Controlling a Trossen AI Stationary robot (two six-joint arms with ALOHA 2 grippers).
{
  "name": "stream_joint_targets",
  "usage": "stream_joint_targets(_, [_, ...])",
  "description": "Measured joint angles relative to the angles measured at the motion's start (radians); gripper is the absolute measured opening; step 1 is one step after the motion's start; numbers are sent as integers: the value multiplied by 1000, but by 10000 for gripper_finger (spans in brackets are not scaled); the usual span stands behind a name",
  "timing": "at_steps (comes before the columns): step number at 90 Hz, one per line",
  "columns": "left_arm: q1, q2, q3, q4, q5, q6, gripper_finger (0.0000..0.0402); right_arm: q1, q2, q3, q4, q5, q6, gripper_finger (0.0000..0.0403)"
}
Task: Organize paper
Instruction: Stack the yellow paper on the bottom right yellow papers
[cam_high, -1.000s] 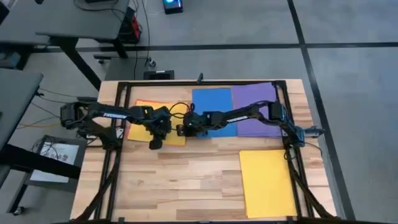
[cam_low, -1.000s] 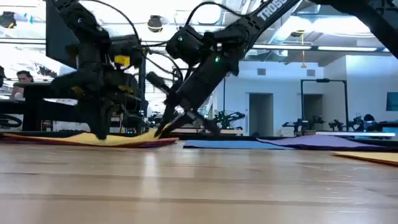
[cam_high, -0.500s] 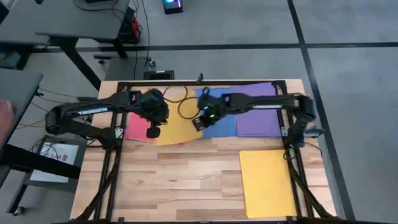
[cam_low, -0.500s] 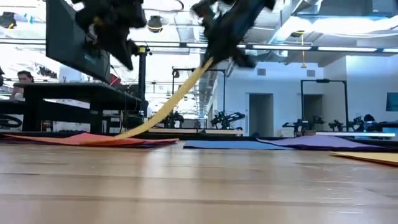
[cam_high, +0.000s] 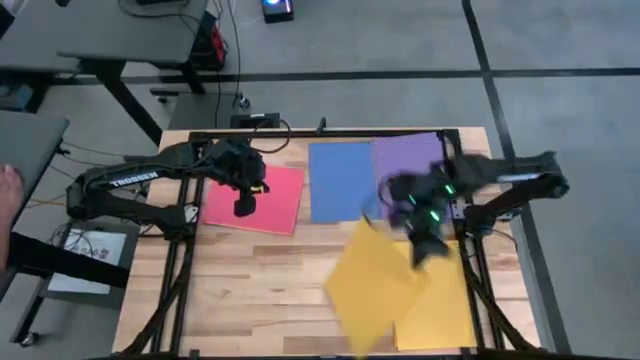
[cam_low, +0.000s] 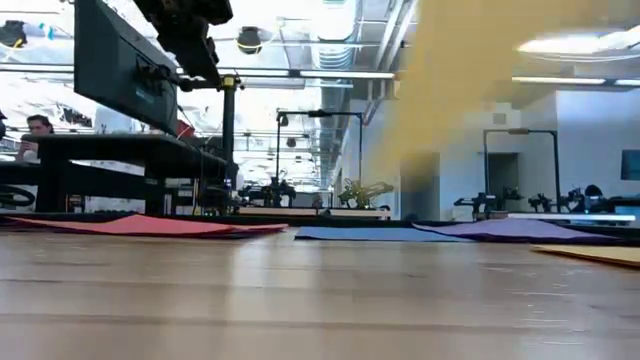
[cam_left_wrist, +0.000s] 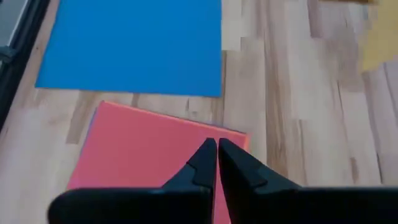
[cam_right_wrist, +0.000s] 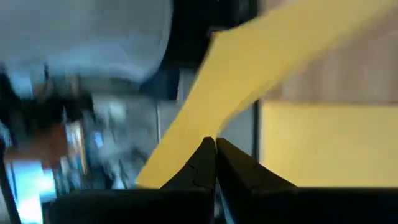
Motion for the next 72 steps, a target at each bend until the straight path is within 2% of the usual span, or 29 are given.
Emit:
stream_joint_targets(9, [0,0,0,25,1,-19,1,77,-17,-111,-4,43,-49,0])
stream_joint_targets(20, [0,0,0,68,1,-57,1,100,-24,-284,-19,61,-133,0])
stream_joint_targets(27, [0,0,0,85,1,-74,1,76,-27,-378,-58,112,-182,0])
stream_joint_targets(40, [-1,0,0,105,2,-109,1,10,-26,-498,-120,285,-206,0])
stream_joint_targets(58, [-1,0,0,111,2,-119,1,-97,-22,-595,-49,312,-150,0])
stream_joint_targets(72, [-1,0,0,111,2,-120,1,-135,-22,-659,-51,356,-106,0])
